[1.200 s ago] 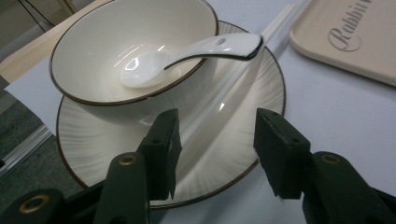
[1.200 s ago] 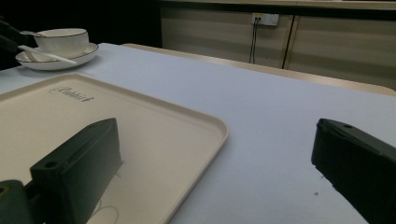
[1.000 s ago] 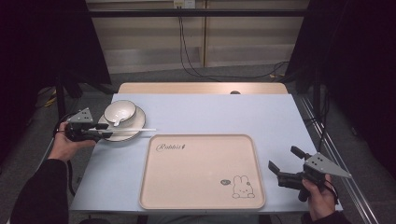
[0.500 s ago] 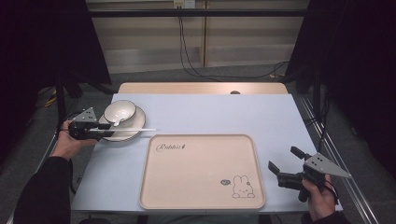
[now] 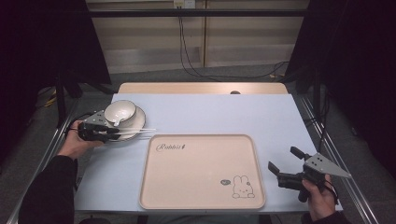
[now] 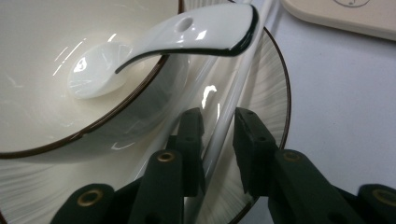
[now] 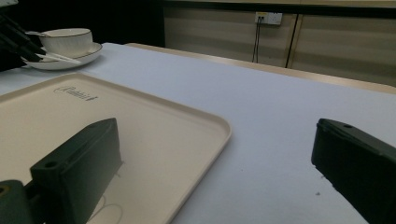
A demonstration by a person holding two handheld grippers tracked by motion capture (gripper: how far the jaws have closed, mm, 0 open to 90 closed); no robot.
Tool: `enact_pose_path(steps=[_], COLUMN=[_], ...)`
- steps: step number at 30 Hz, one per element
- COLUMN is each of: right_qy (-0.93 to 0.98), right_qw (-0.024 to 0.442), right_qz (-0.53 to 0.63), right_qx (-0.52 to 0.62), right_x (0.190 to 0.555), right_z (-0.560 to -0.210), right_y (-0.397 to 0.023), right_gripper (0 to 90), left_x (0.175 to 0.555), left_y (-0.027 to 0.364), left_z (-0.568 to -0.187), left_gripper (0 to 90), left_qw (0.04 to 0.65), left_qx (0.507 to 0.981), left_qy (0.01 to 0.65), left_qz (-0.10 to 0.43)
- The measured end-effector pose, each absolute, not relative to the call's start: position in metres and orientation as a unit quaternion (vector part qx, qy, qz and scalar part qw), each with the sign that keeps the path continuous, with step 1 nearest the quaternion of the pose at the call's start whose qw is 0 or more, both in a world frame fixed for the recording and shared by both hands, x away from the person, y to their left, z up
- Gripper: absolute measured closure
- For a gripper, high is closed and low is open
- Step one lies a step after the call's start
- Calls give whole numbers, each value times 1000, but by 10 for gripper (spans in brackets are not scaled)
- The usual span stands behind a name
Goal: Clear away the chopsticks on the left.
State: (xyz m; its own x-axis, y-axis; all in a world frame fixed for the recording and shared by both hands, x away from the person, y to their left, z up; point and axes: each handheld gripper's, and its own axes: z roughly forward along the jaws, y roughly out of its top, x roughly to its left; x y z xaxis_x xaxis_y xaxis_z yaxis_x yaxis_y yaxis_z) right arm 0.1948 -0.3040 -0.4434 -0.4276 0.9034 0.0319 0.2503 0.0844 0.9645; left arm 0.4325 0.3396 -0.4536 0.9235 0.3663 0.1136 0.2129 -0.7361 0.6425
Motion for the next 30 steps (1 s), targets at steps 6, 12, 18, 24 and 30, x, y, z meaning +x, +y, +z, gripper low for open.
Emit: enact_pose_path(steps=[6, 12, 18, 24, 30], right_qy=[666, 666, 666, 665, 665], right_qw=[311, 310, 309, 310, 310], right_qz=[522, 522, 522, 523, 523], right_qx=[433, 434, 434, 433, 434], right_x=[194, 194, 194, 195, 194], right_z=[-443, -443, -443, -443, -443], right_y=[-304, -303, -303, -303, -303], right_gripper=[10, 10, 10, 10, 10], left_x=[432, 431, 428, 416, 399], left_y=[335, 335, 336, 337, 338], left_z=[-452, -450, -445, -435, -427], left_gripper=[841, 844, 846, 846, 846], left_qw=[327, 332, 353, 369, 388], left_qx=[928, 925, 914, 903, 892], left_qy=[148, 162, 183, 204, 223], left_qz=[101, 89, 86, 79, 67])
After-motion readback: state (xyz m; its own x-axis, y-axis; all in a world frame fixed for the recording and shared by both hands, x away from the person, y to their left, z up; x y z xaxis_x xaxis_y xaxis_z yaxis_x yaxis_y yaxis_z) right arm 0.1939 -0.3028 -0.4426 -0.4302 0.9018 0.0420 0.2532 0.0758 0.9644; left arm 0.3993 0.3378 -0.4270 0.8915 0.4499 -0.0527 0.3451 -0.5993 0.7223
